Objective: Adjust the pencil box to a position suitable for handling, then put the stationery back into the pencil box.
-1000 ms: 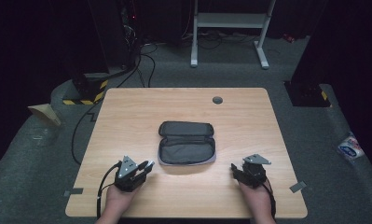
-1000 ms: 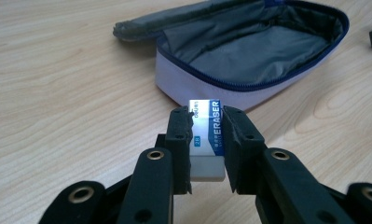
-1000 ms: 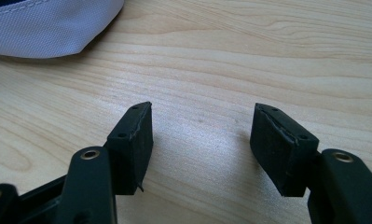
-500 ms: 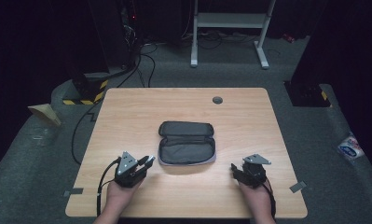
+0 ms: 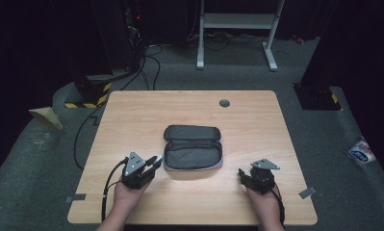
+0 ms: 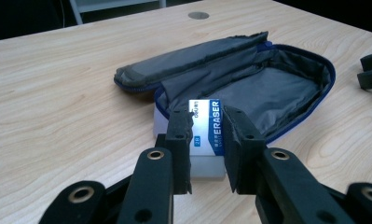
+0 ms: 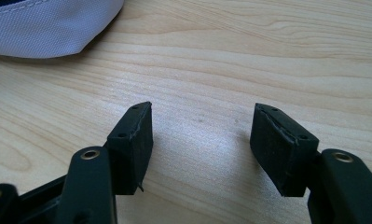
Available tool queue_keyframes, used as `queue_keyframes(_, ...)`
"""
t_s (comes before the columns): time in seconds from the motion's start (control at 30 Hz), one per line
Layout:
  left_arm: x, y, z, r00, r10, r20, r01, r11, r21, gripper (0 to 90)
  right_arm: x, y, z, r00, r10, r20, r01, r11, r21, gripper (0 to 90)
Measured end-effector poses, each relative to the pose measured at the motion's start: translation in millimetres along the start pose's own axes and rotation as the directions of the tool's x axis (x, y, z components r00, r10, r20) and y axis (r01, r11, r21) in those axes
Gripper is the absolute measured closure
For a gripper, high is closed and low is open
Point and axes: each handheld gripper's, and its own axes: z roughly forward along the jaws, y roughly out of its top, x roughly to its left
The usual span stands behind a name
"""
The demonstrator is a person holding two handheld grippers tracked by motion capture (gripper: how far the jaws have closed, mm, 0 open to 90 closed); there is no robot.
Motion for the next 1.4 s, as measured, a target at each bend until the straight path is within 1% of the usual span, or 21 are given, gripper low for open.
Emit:
queue_keyframes(0.07,-0.8,2.8,1.0,1.0,0.008,-0.003,-0.008,1.0,-0.005,73.2,0.0,0.0,0.0,1.0,0.0,0.0,0.0,1.0,0.0,38.9)
queue_keyframes(0.17,-1.1,6.0,2.5,1.0,0.001,0.001,-0.001,0.9999,-0.011,73.1,0.0,0.0,0.0,1.0,0.0,0.0,0.0,1.0,0.0,39.0)
queue_keyframes(0.23,-1.9,7.7,3.6,1.0,-0.004,0.005,0.004,1.0,-0.008,73.2,0.0,0.0,0.0,1.0,0.0,0.0,0.0,1.0,0.0,38.9)
queue_keyframes(0.43,-4.4,13.2,7.8,0.9999,-0.001,0.013,0.001,0.9999,-0.01,73.2,0.0,0.0,0.0,1.0,0.0,0.0,0.0,1.0,0.0,38.9)
queue_keyframes(0.47,-4.5,14.5,9.1,0.9999,0.005,0.013,-0.005,1.0,-0.006,73.2,0.0,0.0,0.0,1.0,0.0,0.0,0.0,1.0,0.0,39.0)
queue_keyframes(0.57,-4.9,18.4,12.7,0.9999,-0.003,0.017,0.003,1.0,-0.002,73.1,-0.1,0.0,0.0,1.0,0.001,0.0,-0.001,1.0,0.0,39.1)
queue_keyframes(0.6,-5.7,20.3,14.3,0.9999,-0.003,0.017,0.003,1.0,-0.002,73.2,-0.1,0.0,-0.1,1.0,0.001,0.001,-0.001,1.0,0.0,39.1)
queue_keyframes(0.67,-8.1,24.6,18.4,0.9998,0.011,0.017,-0.011,0.9999,-0.002,73.2,-0.1,-0.1,-0.1,1.0,0.001,0.001,-0.001,1.0,0.0,39.1)
queue_keyframes(0.77,-11.6,28.1,24.7,0.9996,0.012,0.026,-0.012,0.9999,-0.006,73.2,-0.4,0.1,0.1,1.0,0.0,0.0,0.0,1.0,0.0,39.1)
queue_keyframes(0.97,-17.4,33.2,42.6,0.9991,0.016,0.04,-0.016,0.9997,0.017,73.2,-0.4,0.1,0.1,1.0,0.0,0.0,0.0,1.0,0.0,39.1)
queue_keyframes(1.03,-17.8,34.1,47.5,0.9989,0.007,0.047,-0.008,0.9996,0.025,73.1,-0.3,0.1,0.1,1.0,0.0,0.0,0.0,1.0,0.0,39.1)
queue_keyframes(1.13,-18.9,34.8,56.8,0.9988,0.014,0.047,-0.016,0.9988,0.045,73.1,-0.3,0.1,0.1,1.0,0.0,0.0,0.0,1.0,0.0,39.1)
queue_keyframes(1.2,-18.9,33.6,64.0,0.9989,0.015,0.046,-0.018,0.9974,0.07,73.1,-0.3,0.1,0.1,1.0,0.0,0.001,0.0,1.0,0.0,39.1)
queue_keyframes(1.3,-18.3,29.9,75.7,0.9992,0.021,0.035,-0.025,0.992,0.124,73.1,-0.3,0.2,0.2,1.0,0.001,0.001,-0.001,1.0,0.0,39.1)
queue_keyframes(1.37,-18.6,27.5,80.4,0.9993,0.03,0.024,-0.033,0.9885,0.148,73.1,-0.2,0.2,0.2,1.0,0.001,0.001,-0.001,1.0,0.0,39.1)
queue_keyframes(1.4,-18.4,26.3,82.4,0.999,0.04,0.018,-0.042,0.9855,0.165,73.1,-0.2,0.2,0.2,1.0,0.001,0.001,-0.001,1.0,0.0,39.1)
